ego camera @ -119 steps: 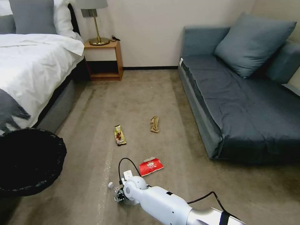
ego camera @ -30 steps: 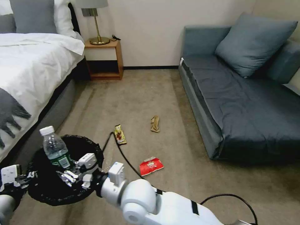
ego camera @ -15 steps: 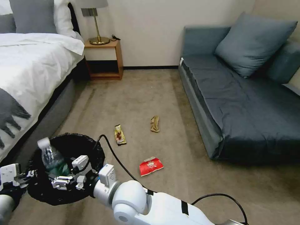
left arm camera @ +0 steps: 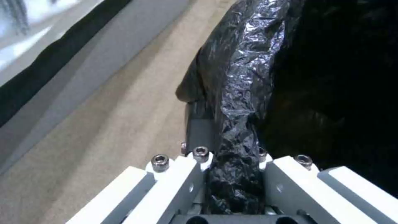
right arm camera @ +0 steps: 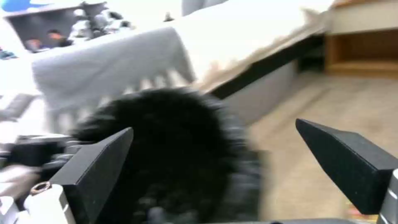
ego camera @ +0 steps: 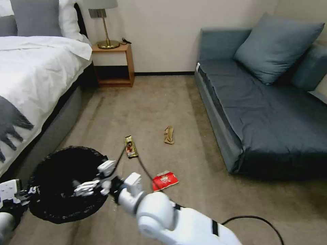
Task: Pick up the trash bin, then pick up the garbage on the floor and place it into the trash bin.
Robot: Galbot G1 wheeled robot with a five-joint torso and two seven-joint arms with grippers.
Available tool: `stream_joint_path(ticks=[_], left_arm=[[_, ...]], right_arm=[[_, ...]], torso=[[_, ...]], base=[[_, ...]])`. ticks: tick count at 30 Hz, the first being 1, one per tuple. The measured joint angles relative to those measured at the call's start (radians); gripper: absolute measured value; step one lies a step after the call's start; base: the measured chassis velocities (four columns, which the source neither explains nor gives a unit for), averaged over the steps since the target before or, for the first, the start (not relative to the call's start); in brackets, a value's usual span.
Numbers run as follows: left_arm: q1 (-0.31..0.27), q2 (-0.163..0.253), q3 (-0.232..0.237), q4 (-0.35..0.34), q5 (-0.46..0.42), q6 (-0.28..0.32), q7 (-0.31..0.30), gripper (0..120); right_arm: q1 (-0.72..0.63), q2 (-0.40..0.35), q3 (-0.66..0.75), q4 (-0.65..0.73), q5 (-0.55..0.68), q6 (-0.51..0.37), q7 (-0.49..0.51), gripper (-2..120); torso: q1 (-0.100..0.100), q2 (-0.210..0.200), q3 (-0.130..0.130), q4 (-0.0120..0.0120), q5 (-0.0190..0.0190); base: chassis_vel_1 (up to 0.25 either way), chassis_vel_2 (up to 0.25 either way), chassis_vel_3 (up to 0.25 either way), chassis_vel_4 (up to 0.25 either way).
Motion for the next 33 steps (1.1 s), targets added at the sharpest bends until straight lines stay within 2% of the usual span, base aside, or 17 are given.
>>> stream_joint_path(ticks=[2, 5, 7, 8, 11, 16, 25, 33], left_arm=[[-0.004, -0.008, -0.002, 0.009, 0.001, 0.0, -0.003, 3], [-0.007, -0.01, -0.004, 0.012, 0.001, 0.0, -0.004, 3], [-0.022, -0.013, -0.011, 0.021, 0.002, 0.0, -0.007, 3], [-0.022, -0.013, -0.011, 0.021, 0.002, 0.0, -0.007, 3], [-0.034, -0.017, -0.025, 0.036, 0.001, 0.0, -0.01, 3], [-0.034, -0.022, -0.024, 0.048, 0.004, 0.0, -0.01, 3], [-0.03, -0.024, -0.017, 0.062, 0.01, 0.0, -0.009, 3], [-0.037, -0.018, -0.008, 0.077, 0.017, 0.0, -0.007, 3]], right_arm=[[-0.086, -0.075, 0.1, 0.045, -0.063, 0.027, -0.022, 100], [-0.11, -0.094, 0.126, 0.056, -0.078, 0.035, -0.029, 100], [-0.193, -0.146, 0.197, 0.079, -0.122, 0.066, -0.052, 100], [-0.193, -0.146, 0.197, 0.079, -0.122, 0.066, -0.052, 100], [-0.377, -0.189, 0.318, 0.084, -0.212, 0.17, -0.085, 100], [-0.485, -0.194, 0.365, 0.069, -0.267, 0.254, -0.099, 100], [-0.497, -0.177, 0.367, 0.019, -0.278, 0.294, -0.102, 100], [-0.497, -0.176, 0.359, -0.003, -0.283, 0.295, -0.104, 100]], torso=[[0.0, 0.0, 0.0, 0.0, 0.0001], [0.0, 0.0, 0.0, 0.0, 0.0], [0.0, 0.0, 0.0, 0.0001, 0.0], [0.0, 0.0, 0.0, 0.0001, 0.0], [0.0, 0.0, 0.0, 0.0, 0.0001], [0.0, 0.0, 0.0, 0.0001, 0.0], [0.0, 0.0, 0.0, 0.0003, -0.0002], [0.0, 0.0, 0.0, 0.0003, -0.0003]], base=[[0.0, 0.0, 0.0, 0.0], [0.0, 0.0, 0.0, 0.0], [0.0, 0.0, 0.0, 0.0], [0.0, 0.0, 0.0, 0.0], [0.0, 0.0, 0.0, 0.0], [0.0, 0.0, 0.0, 0.0], [-0.006, 0.004, 0.007, -0.002], [-0.118, 0.103, 0.114, -0.117]])
